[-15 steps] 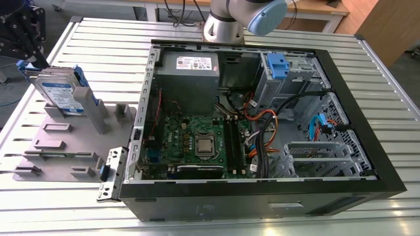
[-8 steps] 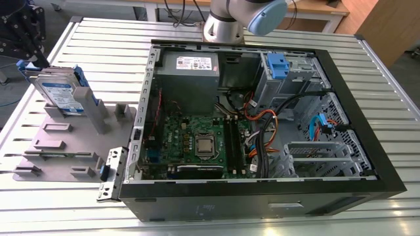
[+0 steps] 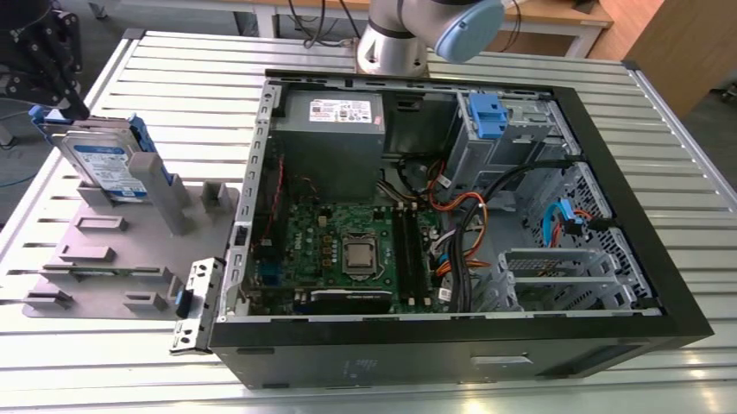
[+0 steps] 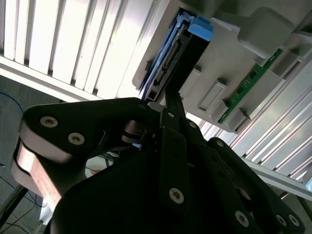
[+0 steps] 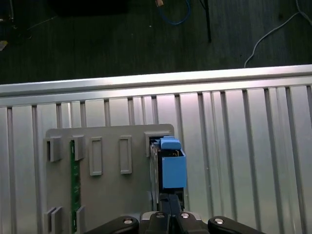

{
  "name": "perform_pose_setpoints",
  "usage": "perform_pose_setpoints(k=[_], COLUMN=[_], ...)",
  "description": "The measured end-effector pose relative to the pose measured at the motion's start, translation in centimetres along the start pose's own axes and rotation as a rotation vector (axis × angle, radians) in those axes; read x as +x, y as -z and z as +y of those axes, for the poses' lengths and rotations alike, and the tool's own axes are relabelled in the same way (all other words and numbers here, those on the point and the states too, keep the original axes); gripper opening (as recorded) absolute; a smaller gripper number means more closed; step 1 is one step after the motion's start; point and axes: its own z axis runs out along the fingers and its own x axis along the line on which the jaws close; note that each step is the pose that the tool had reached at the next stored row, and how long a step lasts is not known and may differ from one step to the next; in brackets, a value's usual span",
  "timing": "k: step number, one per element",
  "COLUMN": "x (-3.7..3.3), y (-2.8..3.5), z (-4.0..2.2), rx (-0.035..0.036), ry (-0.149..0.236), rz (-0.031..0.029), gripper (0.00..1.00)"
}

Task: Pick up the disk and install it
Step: 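Pick up the disk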

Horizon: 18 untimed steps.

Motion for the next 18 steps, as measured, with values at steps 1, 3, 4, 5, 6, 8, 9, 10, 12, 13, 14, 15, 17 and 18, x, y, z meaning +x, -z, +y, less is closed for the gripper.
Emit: perform_pose_setpoints(k=[1, 3, 4, 5, 6, 8, 9, 10, 12, 13, 14, 15, 17, 18], x=[-0.01, -0.03, -0.03, -0.04, -0.04, -0.04, -0.04, -0.05, -0.09, -0.11, -0.12, -0.26, -0.38, -0.38], y=[-0.01, -0.01, -0.02, -0.03, -0.03, -0.02, -0.02, -0.03, -0.04, -0.04, -0.05, -0.14, -0.22, -0.22], z=[-0.11, -0.32, -0.32, -0.34, -0.36, -0.44, -0.48, -0.49, -0.50, -0.50, -0.50, -0.49, -0.48, -0.48], rx=[-0.0001, -0.0006, -0.0006, -0.0006, -0.0006, -0.0008, -0.0008, -0.0007, -0.0007, -0.0007, -0.0007, -0.0007, -0.0008, -0.0008], ry=[0.005, 0.014, 0.014, 0.014, 0.014, 0.015, 0.015, 0.015, 0.015, 0.015, 0.015, 0.015, 0.015, 0.015], rz=[0.0001, 0.0005, 0.0004, 0.0003, 0.0004, 0.0005, 0.0005, 0.0004, 0.0004, 0.0005, 0.0004, 0.0005, 0.0005, 0.0005], gripper=[0.11, 0.11, 0.11, 0.11, 0.11, 0.11, 0.11, 0.11, 0.11, 0.11, 0.11, 0.11, 0.11, 0.11])
